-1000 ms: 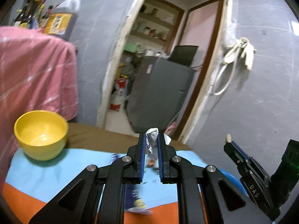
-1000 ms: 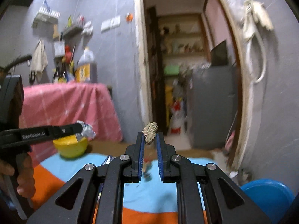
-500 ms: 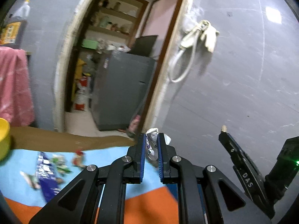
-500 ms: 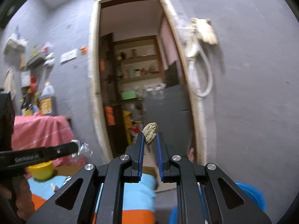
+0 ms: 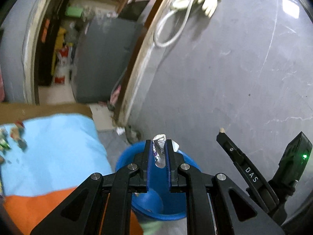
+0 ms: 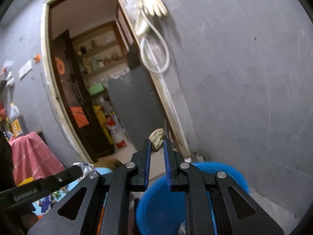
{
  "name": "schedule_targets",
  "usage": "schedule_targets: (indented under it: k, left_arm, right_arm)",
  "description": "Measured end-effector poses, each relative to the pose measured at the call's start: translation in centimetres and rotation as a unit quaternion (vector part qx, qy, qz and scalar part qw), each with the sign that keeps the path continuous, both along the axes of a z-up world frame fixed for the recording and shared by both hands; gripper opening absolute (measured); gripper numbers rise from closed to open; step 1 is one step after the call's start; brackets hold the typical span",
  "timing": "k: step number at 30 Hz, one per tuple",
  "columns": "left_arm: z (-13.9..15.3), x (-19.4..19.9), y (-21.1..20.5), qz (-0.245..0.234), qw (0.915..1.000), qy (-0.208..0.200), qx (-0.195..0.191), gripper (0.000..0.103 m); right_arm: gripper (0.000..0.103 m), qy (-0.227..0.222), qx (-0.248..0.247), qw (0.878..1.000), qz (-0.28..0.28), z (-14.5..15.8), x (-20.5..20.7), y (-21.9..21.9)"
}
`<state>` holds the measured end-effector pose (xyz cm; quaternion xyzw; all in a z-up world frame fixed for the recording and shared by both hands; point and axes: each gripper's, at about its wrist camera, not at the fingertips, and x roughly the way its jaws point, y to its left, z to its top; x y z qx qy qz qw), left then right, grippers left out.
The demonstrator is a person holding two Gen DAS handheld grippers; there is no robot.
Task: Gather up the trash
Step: 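Lift both held items and carry them toward the blue basin, then open both grippers over the blue basin to drop the items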
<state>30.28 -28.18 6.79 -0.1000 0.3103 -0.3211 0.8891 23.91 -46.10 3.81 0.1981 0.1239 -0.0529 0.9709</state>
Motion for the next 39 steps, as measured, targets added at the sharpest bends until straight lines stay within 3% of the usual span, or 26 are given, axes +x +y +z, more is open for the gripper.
schedule_targets:
  k: [5,9,13,15,24,26,35,39]
  left_arm:
    - [-2.5,0.9,-1.1,-0.010,0.9985,0.053,0.004,0.010]
    - [-4.0,1.6,-1.9,-0.012,0.9965,0.081,0.015,0.018]
    - [-4.5,2.0,-1.5,-0.005,0.9957,0.091,0.017,0.025]
    - [-4.5,1.9,-1.3,-0.003,0.9956,0.091,0.019,0.027]
    - [-3.5,1.1,0.3,0.021,0.9973,0.066,0.026,0.033]
    - [-3.2,0.8,0.9,0.032,0.9978,0.051,0.029,0.035]
    - [-0.7,-0.8,5.1,0.102,0.9940,-0.023,0.034,0.053]
    - [0.3,-1.4,7.5,0.139,0.9882,-0.051,0.037,0.072]
  right_arm:
    - [0.012,0.042,0.022,0.999,0.000,-1.3,0.5,-1.4]
    - [0.014,0.068,0.038,0.997,0.002,-2.1,0.9,-2.3]
    - [0.025,0.079,0.047,0.996,0.004,-2.4,1.0,-2.7]
    - [0.025,0.079,0.046,0.996,0.003,-2.4,0.9,-2.7]
    - [0.027,0.077,0.040,0.996,0.006,-2.2,1.3,-2.4]
    - [0.034,0.074,0.034,0.997,0.006,-2.0,1.2,-2.2]
    - [0.048,0.034,-0.017,0.999,0.007,-0.5,0.7,0.0]
    - [0.060,0.006,-0.035,0.999,0.014,0.3,0.5,1.3]
